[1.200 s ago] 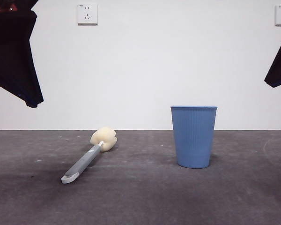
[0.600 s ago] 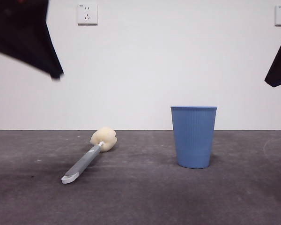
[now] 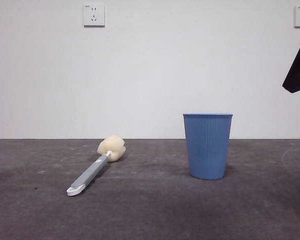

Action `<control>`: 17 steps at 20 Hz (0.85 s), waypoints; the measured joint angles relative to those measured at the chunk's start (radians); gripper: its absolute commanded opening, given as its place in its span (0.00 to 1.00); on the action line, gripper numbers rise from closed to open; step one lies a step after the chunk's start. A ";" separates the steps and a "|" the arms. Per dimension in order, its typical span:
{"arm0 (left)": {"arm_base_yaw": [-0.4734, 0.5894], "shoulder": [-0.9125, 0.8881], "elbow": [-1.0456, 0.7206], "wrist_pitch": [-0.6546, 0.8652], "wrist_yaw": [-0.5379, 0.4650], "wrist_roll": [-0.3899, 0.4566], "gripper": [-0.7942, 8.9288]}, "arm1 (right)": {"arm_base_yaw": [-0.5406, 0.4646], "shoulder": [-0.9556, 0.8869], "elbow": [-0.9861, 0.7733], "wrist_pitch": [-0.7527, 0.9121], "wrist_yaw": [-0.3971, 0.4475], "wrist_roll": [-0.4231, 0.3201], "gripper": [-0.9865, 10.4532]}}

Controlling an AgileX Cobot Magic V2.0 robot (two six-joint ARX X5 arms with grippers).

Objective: Pick up the cup brush,pick up the cup,insert the brush into the cup,clean the cup,put the cup brush back,put the cup back to the fixed position on the table

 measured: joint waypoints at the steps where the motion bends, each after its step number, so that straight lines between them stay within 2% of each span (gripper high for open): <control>1: 0.023 -0.040 -0.043 0.000 0.000 0.000 0.08 | 0.000 0.000 0.000 0.000 0.000 0.000 0.09; 5: 0.081 -0.168 -0.188 -0.030 0.000 -0.028 0.08 | 0.000 0.000 0.000 0.000 0.000 0.000 0.09; 9: 0.095 -0.238 -0.261 -0.102 0.000 -0.064 0.08 | 0.000 0.000 0.000 0.000 0.000 0.000 0.09; 15: 0.099 -0.304 -0.275 -0.294 0.000 -0.089 0.08 | 0.000 0.000 0.000 0.000 0.000 0.000 0.09; 17: 0.099 -0.308 -0.274 -0.300 0.001 -0.089 0.08 | 0.000 0.000 0.000 0.000 0.000 0.000 0.09</control>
